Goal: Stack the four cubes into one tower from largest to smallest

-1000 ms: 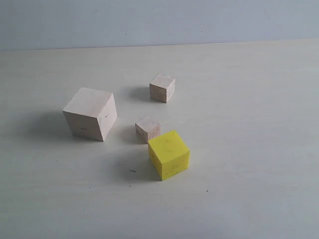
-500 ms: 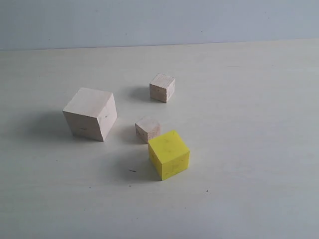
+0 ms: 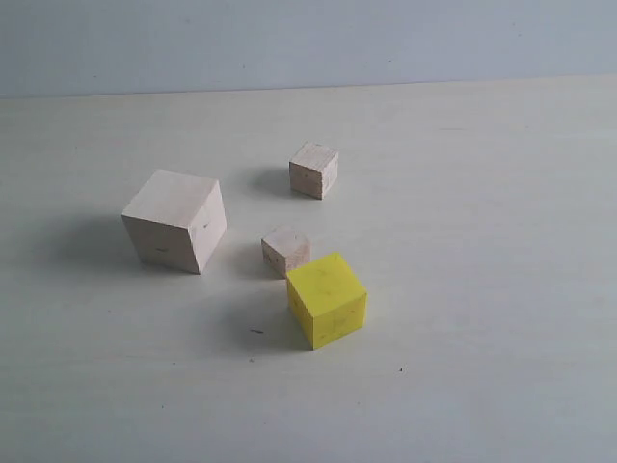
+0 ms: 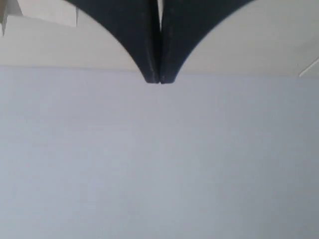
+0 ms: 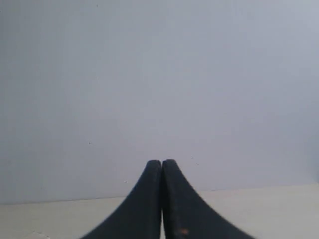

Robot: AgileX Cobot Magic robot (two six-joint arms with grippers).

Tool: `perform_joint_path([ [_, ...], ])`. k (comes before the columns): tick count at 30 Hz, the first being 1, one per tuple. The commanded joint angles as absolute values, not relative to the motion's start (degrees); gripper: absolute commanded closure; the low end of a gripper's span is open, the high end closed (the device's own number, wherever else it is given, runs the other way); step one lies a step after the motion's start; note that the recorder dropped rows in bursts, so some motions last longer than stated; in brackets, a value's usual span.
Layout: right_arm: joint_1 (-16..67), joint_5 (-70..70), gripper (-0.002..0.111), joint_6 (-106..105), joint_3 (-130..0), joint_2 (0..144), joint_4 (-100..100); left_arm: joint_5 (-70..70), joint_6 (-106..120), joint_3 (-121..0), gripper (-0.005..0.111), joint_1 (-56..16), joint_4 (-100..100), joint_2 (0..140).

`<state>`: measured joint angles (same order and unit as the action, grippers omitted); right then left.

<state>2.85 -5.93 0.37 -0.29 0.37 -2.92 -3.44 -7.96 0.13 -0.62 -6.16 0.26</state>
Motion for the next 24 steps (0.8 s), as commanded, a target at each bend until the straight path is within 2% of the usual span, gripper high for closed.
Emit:
perform_joint_path([
  [1, 2.6, -7.9, 0.108, 0.0, 0.0, 0.0, -2.9, -7.2, -7.7, 0.0, 0.107, -0.5, -6.3, 0.0],
  [5, 2.6, -10.4, 0.108, 0.0, 0.0, 0.0, -2.9, -9.6, -7.7, 0.0, 0.107, -0.5, -6.3, 0.0],
  [9, 2.6, -19.6, 0.108, 7.8, 0.0, 0.0, -3.1, -16.8, -10.7, 0.0, 0.107, -0.5, -6.3, 0.0],
  [16, 2.6, -16.2, 0.108, 13.6, -7.0, 0.2, -2.0, 0.8, -15.5, -12.7, 0.107, -0.5, -6.3, 2.4],
  [24, 3.7, -6.7, 0.108, 13.6, -19.7, 10.2, -1.3, 7.8, -15.4, -24.9, 0.107, -2.1, -6.2, 16.6],
])
